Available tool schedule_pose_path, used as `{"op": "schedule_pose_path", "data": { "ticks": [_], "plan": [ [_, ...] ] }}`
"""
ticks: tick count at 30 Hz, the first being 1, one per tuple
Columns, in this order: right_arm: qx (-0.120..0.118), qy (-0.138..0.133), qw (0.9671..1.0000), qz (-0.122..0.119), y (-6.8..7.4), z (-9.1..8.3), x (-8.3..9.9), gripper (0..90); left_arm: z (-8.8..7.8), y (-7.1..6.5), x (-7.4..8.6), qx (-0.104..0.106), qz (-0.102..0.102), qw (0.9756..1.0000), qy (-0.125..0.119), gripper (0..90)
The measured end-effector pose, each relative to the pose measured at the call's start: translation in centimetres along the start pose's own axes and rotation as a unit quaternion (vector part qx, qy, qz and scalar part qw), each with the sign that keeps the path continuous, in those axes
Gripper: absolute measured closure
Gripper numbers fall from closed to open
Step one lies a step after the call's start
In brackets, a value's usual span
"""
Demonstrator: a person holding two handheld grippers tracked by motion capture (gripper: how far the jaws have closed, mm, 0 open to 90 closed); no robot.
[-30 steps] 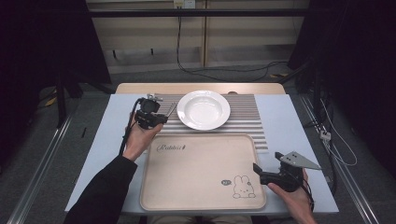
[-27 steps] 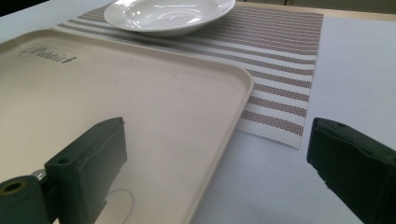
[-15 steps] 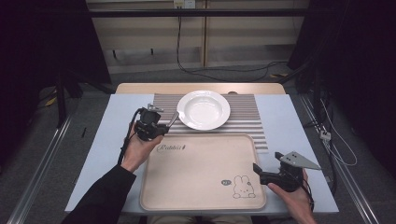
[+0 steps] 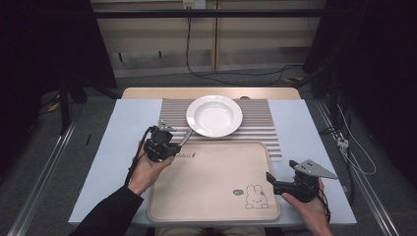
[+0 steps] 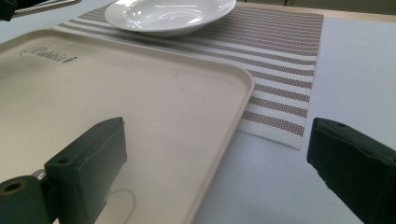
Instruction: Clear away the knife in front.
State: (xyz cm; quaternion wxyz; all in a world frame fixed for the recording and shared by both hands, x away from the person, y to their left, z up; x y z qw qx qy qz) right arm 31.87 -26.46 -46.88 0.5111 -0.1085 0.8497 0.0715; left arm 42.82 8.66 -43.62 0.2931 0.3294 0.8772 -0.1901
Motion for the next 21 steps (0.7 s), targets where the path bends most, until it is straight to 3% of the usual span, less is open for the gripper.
{"op": "schedule_pose_path", "data": {
  "ticks": [10,11,21],
  "plan": [
    [-0.001,-0.001,1.0,-0.001,0.2,-0.1,0.0,4.8,0.4,-1.0,1.6,0.007,-0.002,0.9999,0.012,79.8],
    [-0.001,-0.001,1.0,-0.001,0.2,-0.1,0.0,4.8,0.4,-1.1,1.9,0.007,0.004,0.9998,0.016,79.8],
    [-0.001,0.0,1.0,-0.001,0.2,0.0,0.0,4.7,0.4,-2.2,2.9,0.016,0.004,0.9997,0.017,79.8]
  ]
}}
Point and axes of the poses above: each handheld gripper's, and its own axes: z roughly forward along the jaws, x roughly out of its underside, y roughly to its left, the point moved 6 cm from there along z, roughly forward along the jaws, and after that the axes turned 7 degrees about x, right-handed, at the moved point
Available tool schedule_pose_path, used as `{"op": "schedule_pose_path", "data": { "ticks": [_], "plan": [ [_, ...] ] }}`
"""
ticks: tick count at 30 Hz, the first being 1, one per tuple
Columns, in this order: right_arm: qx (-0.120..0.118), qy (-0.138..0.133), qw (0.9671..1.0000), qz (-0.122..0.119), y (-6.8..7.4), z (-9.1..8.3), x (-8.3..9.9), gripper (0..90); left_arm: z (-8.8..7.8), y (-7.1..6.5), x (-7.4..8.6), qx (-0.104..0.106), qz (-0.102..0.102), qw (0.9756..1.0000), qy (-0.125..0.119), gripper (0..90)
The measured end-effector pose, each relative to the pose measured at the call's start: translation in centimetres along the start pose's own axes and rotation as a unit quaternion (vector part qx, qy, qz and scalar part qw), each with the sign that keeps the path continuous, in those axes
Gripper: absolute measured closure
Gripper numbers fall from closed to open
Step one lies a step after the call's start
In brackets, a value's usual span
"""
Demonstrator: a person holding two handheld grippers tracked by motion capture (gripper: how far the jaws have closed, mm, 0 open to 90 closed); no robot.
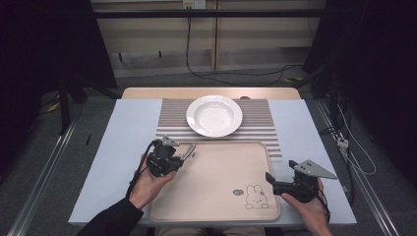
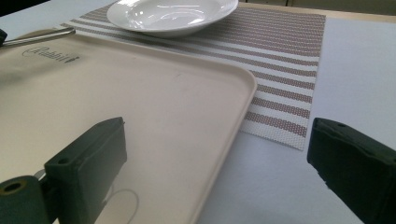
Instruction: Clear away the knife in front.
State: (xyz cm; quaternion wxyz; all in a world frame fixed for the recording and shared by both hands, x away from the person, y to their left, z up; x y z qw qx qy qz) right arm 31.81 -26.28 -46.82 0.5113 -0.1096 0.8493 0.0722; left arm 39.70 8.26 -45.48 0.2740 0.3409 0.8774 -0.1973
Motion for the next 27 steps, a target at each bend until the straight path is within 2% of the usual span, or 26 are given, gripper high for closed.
{"op": "schedule_pose_path", "data": {
  "ticks": [7,8,11,21,24,27],
  "plan": [
    [0.0,-0.001,1.0,0.0,0.0,0.0,0.0,4.7,0.6,0.3,1.0,0.003,-0.01,0.9999,0.011,79.8],
    [0.0,-0.001,1.0,0.0,0.0,0.0,0.0,4.7,0.8,0.4,1.3,0.011,-0.017,0.9997,0.014,79.8],
    [-0.001,-0.001,1.0,-0.001,0.0,-0.1,0.0,4.7,1.2,0.4,1.6,0.009,-0.018,0.9996,0.018,79.8],
    [-0.001,-0.001,1.0,-0.001,0.1,-0.1,0.0,4.7,2.1,0.4,2.0,0.01,-0.021,0.9992,0.032,79.8],
    [-0.001,-0.001,1.0,-0.001,0.1,-0.1,0.0,4.7,2.2,0.2,1.9,0.007,-0.02,0.9994,0.028,79.7],
    [-0.001,0.0,1.0,-0.002,0.1,-0.1,0.0,4.7,2.3,0.2,1.9,0.019,-0.03,0.999,0.029,79.7]
  ]
}}
Point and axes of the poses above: each handheld gripper's, and its own axes: z roughly forward along the jaws, x roughly out of its underside, y roughly to its left, the point moved 6 cm from there along z, roughly forward along the jaws, and after that the axes turned 7 degrees about x, right-handed, at the moved point
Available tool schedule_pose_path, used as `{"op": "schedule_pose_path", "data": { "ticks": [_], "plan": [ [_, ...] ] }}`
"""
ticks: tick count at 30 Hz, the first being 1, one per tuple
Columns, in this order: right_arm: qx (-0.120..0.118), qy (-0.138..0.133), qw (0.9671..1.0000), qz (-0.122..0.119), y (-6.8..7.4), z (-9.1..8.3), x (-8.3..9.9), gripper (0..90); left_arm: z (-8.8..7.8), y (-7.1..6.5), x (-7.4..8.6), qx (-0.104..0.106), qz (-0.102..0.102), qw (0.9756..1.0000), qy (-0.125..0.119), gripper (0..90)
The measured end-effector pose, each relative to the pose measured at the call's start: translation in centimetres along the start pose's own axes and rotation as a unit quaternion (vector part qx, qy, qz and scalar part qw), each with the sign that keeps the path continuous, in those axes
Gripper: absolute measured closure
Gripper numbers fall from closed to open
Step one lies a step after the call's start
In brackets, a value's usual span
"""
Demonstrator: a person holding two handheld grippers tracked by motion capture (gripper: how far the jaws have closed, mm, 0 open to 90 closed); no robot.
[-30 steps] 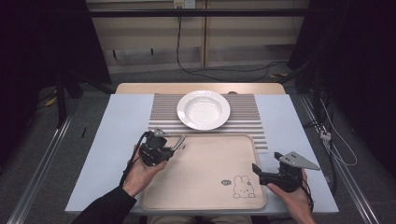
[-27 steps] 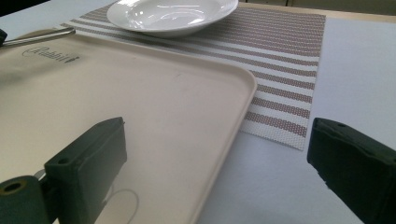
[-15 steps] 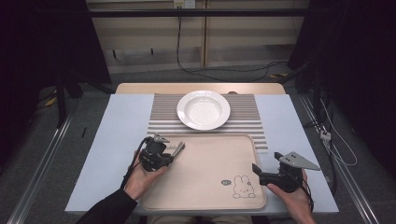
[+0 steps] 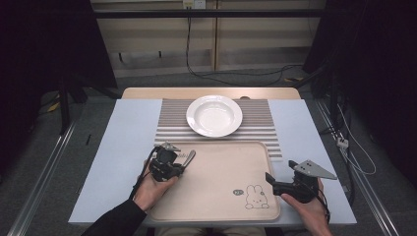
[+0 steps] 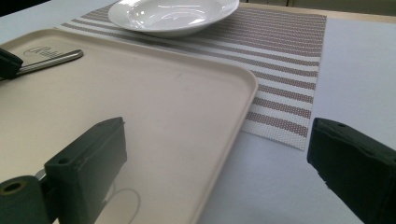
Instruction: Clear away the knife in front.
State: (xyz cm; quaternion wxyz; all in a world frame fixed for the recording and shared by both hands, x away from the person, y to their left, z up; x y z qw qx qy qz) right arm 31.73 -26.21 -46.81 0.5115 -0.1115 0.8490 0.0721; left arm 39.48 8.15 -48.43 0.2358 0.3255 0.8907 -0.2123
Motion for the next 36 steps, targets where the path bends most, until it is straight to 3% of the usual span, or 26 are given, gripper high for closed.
{"op": "schedule_pose_path", "data": {
  "ticks": [11,15,21,32,36],
  "plan": [
    [-0.002,0.001,1.0,-0.001,0.04,0.02,0.01,4.7,0.11,-0.26,0.05,-0.011,0.015,0.9998,0.002,79.3],
    [-0.002,0.001,1.0,-0.001,0.02,0.04,0.02,4.7,0.06,-0.06,0.08,0.001,0.012,0.9999,-0.001,78.9],
    [-0.001,0.001,1.0,0.0,-0.01,0.04,0.03,4.7,-0.07,0.19,0.13,0.005,0.015,0.9999,-0.003,69.9],
    [-0.004,0.001,1.0,0.005,-0.16,0.14,0.04,4.7,-0.47,0.47,-0.43,0.013,0.024,0.9988,-0.041,36.0],
    [-0.004,-0.001,1.0,0.003,-0.15,0.08,0.0,4.7,-0.5,0.42,-0.67,0.01,0.032,0.9981,-0.052,18.4]
  ]
}}
Point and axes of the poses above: each handheld gripper's, and its own axes: z roughly forward along the jaws, x roughly out of its underside, y roughly to its left, the point moved 6 cm from there along z, roughly forward along the jaws, and after that the axes turned 7 degrees about x, right-handed, at the moved point
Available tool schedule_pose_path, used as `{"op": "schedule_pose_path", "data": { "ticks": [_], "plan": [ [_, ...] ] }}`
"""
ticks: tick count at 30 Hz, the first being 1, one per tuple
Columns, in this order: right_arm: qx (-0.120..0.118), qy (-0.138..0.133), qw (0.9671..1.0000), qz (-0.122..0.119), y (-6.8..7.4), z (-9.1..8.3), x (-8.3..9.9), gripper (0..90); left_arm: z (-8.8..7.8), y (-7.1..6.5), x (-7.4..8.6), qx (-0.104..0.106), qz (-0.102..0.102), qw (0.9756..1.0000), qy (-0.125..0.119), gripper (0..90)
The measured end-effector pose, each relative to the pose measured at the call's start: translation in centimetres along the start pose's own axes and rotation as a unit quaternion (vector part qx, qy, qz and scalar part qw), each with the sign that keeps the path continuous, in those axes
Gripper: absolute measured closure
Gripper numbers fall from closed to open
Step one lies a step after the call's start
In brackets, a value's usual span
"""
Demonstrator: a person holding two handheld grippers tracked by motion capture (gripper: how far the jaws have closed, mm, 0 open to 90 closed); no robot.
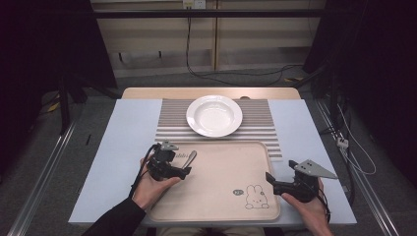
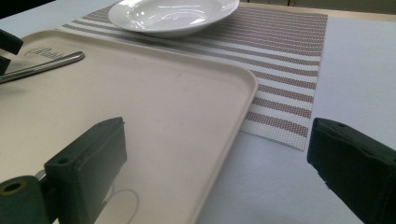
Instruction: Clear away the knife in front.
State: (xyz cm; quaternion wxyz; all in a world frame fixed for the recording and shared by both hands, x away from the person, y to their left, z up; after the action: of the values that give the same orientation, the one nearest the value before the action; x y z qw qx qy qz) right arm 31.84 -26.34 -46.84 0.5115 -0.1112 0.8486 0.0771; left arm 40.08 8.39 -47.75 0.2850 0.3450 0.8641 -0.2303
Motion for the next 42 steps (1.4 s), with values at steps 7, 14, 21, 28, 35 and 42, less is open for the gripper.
{"op": "schedule_pose_path", "data": {
  "ticks": [7,14,21,28,35,42],
  "plan": [
    [0.001,0.003,1.0,0.003,0.1,0.1,0.0,4.7,-1.0,-0.3,-0.8,0.029,0.018,0.9987,-0.038,11.7],
    [0.001,0.001,1.0,0.003,-0.2,0.0,0.0,4.7,-0.3,-1.5,-1.2,0.04,0.057,0.997,-0.033,36.9],
    [0.0,0.001,1.0,0.0,0.0,0.0,0.0,4.7,1.0,-2.5,-0.3,0.038,0.084,0.9957,0.003,80.2],
    [0.005,0.002,1.0,0.0,0.0,0.1,0.0,4.7,1.7,-1.3,0.2,0.018,0.077,0.9965,0.029,90.0],
    [0.005,0.003,1.0,-0.001,0.0,0.0,0.0,4.7,1.4,-1.0,0.4,0.009,0.077,0.9964,0.036,90.0],
    [0.003,0.002,1.0,-0.002,0.1,0.1,0.0,4.7,1.0,-0.7,0.6,0.001,0.078,0.9961,0.04,90.0]
  ]
}}
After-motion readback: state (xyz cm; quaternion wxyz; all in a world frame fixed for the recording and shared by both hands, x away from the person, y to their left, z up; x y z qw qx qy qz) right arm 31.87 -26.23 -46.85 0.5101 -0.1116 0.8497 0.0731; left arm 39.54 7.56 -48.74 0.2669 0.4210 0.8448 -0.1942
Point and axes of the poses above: each handheld gripper's, and its own axes: z roughly forward along the jaws, x roughly out of its underside, y roughly to its left, the point moved 6 cm from there along z, roughly forward along the jaws, and after that the axes turned 7 degrees about x, right-handed, at the moved point
